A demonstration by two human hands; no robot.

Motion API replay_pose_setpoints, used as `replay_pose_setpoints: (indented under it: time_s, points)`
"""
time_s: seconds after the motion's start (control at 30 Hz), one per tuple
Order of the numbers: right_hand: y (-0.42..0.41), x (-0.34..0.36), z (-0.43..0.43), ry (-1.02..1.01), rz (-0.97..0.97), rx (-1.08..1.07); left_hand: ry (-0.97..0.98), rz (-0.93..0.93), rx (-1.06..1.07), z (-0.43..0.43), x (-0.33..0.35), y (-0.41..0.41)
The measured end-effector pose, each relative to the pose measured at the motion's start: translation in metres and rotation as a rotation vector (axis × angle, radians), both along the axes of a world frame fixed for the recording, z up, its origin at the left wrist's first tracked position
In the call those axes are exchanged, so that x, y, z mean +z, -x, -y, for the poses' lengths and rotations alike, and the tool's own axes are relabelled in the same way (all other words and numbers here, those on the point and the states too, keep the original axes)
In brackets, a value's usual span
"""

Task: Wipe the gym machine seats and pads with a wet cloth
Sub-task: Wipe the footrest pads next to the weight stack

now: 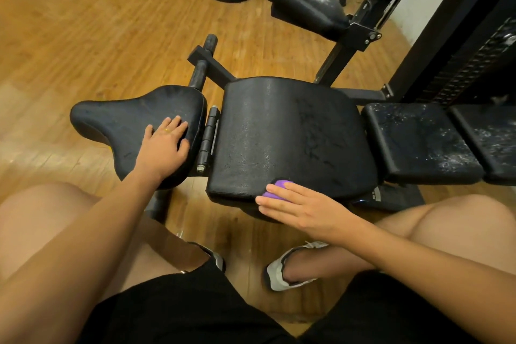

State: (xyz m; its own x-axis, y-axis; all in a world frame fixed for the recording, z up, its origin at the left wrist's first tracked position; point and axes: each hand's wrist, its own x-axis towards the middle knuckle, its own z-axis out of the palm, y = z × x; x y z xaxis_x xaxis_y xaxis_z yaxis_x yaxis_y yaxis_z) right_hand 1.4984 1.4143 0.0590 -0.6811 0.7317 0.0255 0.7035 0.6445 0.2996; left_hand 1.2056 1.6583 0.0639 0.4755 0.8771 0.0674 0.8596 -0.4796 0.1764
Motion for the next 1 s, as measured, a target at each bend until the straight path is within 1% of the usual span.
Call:
replay_pose_setpoints:
  time_s: [0.03,0.1,0.2,0.3,0.43,0.53,0.63,0.8,0.9,1.0]
  points:
    - [-0.002,0.0,0.001,0.009,-0.011,-0.015,0.006,-0.014,-0.005,0.004,0.002,-0.006]
    - [-0.001,-0.002,0.001,0.031,-0.063,-0.04,-0.009,-0.04,-0.082,0.013,0.007,-0.021]
    - [0.002,0.0,-0.002,0.084,-0.226,-0.074,-0.046,-0.047,-0.236,0.023,0.022,-0.049]
    - [-0.004,0.014,-0.002,0.112,-0.415,-0.175,-0.055,-0.005,-0.293,0.033,0.038,-0.08]
    - [-0.034,0.045,-0.006,0.056,-0.519,-0.283,-0.023,0.096,-0.363,0.047,0.061,-0.131]
    - [-0.07,0.061,-0.002,0.01,-0.593,-0.39,-0.026,0.115,-0.429,0.06,0.074,-0.176]
    - [-0.112,0.067,0.013,-0.021,-0.626,-0.501,-0.024,0.108,-0.522,0.074,0.077,-0.225]
    - [-0.198,0.069,0.025,-0.088,-0.703,-0.678,0.009,0.049,-0.6,0.089,0.072,-0.304]
    - [-0.252,0.07,0.024,-0.099,-0.71,-0.795,0.038,-0.005,-0.616,0.093,0.06,-0.343]
    - [-0.309,0.075,0.012,-0.042,-0.696,-0.923,0.075,-0.024,-0.565,0.083,0.052,-0.381]
